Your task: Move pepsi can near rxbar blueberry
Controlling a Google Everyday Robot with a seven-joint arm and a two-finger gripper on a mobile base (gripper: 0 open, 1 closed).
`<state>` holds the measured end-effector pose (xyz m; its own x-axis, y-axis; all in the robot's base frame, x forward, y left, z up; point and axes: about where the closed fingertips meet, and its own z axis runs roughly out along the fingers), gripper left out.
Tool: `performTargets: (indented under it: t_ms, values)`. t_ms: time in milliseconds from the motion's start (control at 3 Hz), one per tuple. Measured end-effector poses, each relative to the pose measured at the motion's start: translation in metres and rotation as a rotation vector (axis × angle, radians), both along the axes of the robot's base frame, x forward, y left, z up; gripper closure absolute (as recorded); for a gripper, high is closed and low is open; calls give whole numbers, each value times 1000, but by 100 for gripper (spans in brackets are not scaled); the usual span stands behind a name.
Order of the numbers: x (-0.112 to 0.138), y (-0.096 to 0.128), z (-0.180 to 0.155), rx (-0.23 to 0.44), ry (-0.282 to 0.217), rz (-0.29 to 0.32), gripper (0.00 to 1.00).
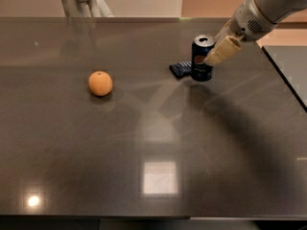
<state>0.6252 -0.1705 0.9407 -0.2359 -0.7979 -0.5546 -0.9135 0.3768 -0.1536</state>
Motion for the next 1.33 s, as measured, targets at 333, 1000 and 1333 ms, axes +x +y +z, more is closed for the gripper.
performTargets:
  t_ms: [333,1000,1333]
  values:
    - [14,-19,-12,19,24,-57,100]
    - [30,-31,-30,124,52,-83,79]
    - [34,-35,-35,147,56,-83,54]
